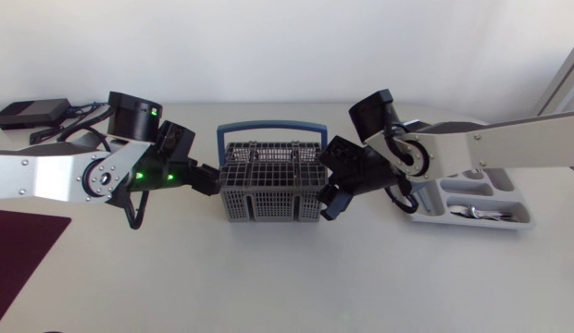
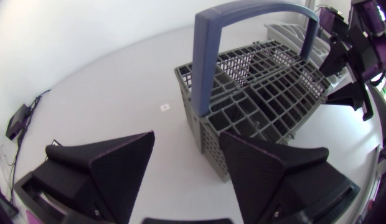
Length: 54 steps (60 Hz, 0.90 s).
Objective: Transfer all utensils from the basket to the drawer tray.
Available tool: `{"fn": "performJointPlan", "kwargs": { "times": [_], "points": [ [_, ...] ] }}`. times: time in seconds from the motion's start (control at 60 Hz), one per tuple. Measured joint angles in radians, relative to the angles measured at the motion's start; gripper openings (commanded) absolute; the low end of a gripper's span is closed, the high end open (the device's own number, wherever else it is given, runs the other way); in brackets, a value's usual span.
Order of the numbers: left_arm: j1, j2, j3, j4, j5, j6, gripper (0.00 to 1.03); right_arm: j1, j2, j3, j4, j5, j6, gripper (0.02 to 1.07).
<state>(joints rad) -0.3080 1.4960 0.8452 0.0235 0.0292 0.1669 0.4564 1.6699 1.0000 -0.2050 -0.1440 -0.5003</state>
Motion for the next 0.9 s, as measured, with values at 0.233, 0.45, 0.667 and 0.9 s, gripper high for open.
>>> {"fn": "performJointPlan", "kwargs": {
  "times": [0.233, 0.45, 0.667, 0.9],
  "points": [
    [0.023, -0.030, -0.025, -0.034, 0.005, 0.014, 0.75, 0.000, -0.008, -0.007, 0.001, 0.004, 0.000, 0.66],
    [0.041, -0.048, -0.033, -0.042, 0.005, 0.014, 0.75, 0.000, -0.061, -0.051, 0.001, 0.012, 0.000, 0.66],
    [0.060, -0.150, -0.052, -0.109, 0.005, 0.019, 0.75, -0.015, -0.146, -0.091, 0.000, 0.021, -0.001, 0.66],
    [0.023, -0.275, -0.101, -0.188, 0.008, 0.021, 0.75, -0.050, -0.189, -0.106, -0.001, 0.037, -0.001, 0.66]
  ]
}}
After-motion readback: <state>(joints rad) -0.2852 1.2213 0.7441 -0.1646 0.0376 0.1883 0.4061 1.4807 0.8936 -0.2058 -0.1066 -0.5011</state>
